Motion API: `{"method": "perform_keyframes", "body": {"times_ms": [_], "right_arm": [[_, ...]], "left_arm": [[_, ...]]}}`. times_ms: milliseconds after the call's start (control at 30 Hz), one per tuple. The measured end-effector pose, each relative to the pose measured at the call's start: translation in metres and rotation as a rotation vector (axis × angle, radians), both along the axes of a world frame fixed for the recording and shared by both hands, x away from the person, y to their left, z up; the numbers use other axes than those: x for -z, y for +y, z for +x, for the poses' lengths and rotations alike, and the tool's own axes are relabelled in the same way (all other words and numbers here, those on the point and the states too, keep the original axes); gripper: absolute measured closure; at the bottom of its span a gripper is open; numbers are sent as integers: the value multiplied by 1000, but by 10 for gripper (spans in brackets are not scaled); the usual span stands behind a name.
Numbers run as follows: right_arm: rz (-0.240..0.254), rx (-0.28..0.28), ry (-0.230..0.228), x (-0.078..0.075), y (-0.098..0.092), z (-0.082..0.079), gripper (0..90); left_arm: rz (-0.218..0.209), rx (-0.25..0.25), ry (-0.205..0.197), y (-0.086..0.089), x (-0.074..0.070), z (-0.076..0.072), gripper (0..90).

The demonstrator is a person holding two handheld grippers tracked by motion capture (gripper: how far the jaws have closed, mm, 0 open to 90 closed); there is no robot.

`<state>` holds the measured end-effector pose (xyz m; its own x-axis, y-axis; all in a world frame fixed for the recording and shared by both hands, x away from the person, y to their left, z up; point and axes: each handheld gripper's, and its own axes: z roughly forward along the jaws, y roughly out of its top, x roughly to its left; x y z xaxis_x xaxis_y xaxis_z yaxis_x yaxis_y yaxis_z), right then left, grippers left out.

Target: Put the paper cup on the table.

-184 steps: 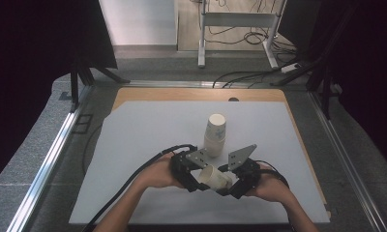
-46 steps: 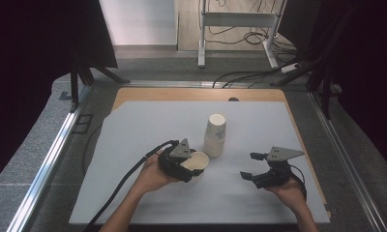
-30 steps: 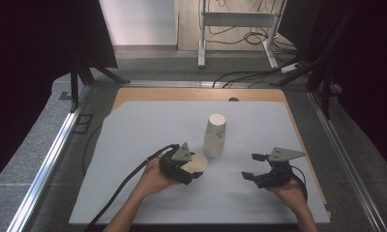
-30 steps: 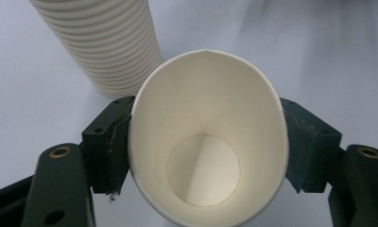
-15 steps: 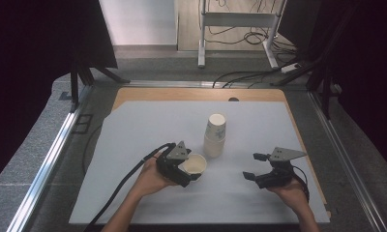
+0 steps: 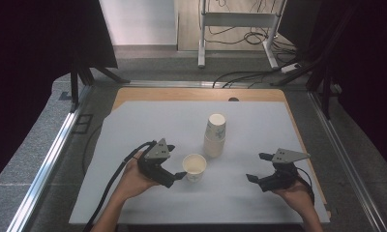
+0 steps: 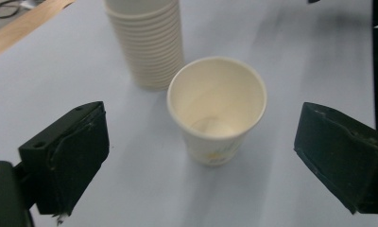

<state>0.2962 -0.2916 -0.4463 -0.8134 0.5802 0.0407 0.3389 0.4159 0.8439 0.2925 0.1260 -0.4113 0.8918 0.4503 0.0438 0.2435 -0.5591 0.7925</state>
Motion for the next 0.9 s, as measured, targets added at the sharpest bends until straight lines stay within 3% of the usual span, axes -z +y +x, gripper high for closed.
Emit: {"method": "perform_keyframes", "body": {"times_ms": [233, 500, 800, 900], "right_arm": [[-28, 35, 3, 2, -8, -5, 5], [-91, 69, 18, 13, -15, -9, 0], [-169, 112, 56, 33, -18, -10, 0], [-198, 117, 72, 39, -19, -10, 0]], "left_arm": [[-15, -60, 13, 30, 8, -11, 17], [-16, -146, 41, 59, 31, -19, 1], [11, -214, 64, 73, 53, -23, 0], [40, -232, 84, 74, 63, -24, 0]]}}
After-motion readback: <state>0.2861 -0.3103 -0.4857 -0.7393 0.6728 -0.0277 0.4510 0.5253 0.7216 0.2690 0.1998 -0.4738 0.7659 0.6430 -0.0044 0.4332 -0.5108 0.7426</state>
